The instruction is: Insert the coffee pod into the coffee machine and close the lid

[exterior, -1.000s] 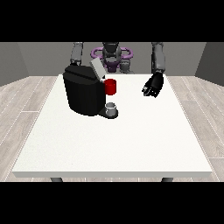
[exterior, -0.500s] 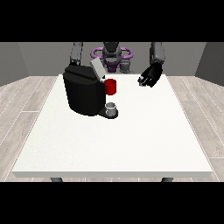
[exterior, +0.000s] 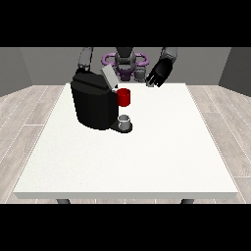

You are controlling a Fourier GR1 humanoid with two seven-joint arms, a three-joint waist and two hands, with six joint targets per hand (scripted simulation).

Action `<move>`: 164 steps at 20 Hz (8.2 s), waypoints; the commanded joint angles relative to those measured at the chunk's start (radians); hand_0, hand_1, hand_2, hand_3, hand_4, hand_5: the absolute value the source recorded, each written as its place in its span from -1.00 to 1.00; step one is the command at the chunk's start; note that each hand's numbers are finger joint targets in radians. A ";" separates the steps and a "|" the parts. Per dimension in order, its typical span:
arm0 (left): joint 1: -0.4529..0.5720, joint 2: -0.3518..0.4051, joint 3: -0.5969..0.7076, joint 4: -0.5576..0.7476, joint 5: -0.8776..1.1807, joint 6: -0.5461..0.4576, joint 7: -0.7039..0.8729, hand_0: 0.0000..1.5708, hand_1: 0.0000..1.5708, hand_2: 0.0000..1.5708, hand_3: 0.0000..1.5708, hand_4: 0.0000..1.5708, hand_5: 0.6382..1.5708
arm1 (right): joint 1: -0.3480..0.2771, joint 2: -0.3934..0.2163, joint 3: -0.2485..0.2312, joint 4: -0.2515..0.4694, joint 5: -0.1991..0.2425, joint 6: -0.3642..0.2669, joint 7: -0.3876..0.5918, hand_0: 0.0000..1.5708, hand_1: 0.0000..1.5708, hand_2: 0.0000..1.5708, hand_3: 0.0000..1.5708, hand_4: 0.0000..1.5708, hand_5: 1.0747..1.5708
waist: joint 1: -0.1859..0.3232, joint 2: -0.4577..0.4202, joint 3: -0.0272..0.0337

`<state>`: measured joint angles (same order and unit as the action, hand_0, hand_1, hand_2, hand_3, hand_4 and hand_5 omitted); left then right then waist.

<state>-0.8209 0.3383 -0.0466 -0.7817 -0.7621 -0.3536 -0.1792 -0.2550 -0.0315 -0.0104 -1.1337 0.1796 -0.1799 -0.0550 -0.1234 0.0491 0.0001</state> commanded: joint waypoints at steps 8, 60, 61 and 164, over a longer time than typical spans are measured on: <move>-0.226 0.029 0.147 0.042 0.071 -0.072 0.140 0.57 0.57 0.61 0.61 -0.36 1.00 | -0.050 0.013 0.030 -0.095 0.002 0.014 0.018 -1.00 -1.00 -1.00 -1.00 -1.00 1.00 | -0.127 0.048 -0.0001; -0.420 0.084 0.152 0.118 -0.015 0.010 0.059 0.58 0.58 0.60 0.53 -0.63 1.00 | -0.158 -0.032 -0.044 -0.116 -0.021 0.003 0.026 -1.00 -1.00 -1.00 -1.00 -1.00 1.00 | -0.177 0.230 0.0002; -0.433 0.083 0.148 0.120 -0.026 0.021 0.074 0.62 0.62 0.62 0.50 -0.78 1.00 | -0.216 -0.061 -0.076 -0.111 -0.050 0.027 0.053 -1.00 -1.00 -1.00 -1.00 -1.00 1.00 | -0.174 0.254 0.0003; 0.489 -0.329 0.205 -0.409 0.596 0.067 0.046 -1.00 -1.00 -1.00 -1.00 -0.64 1.00 | -0.223 -0.157 -0.201 0.051 -0.248 0.216 0.122 -1.00 -1.00 -1.00 -1.00 -0.92 1.00 | 0.322 -0.152 0.0002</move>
<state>-0.3737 0.0074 0.1672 -1.0893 -0.1891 -0.2937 -0.1848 -0.4814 -0.2006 -0.2302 -1.1084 -0.0607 0.0129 0.0828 0.2210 -0.1194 0.0002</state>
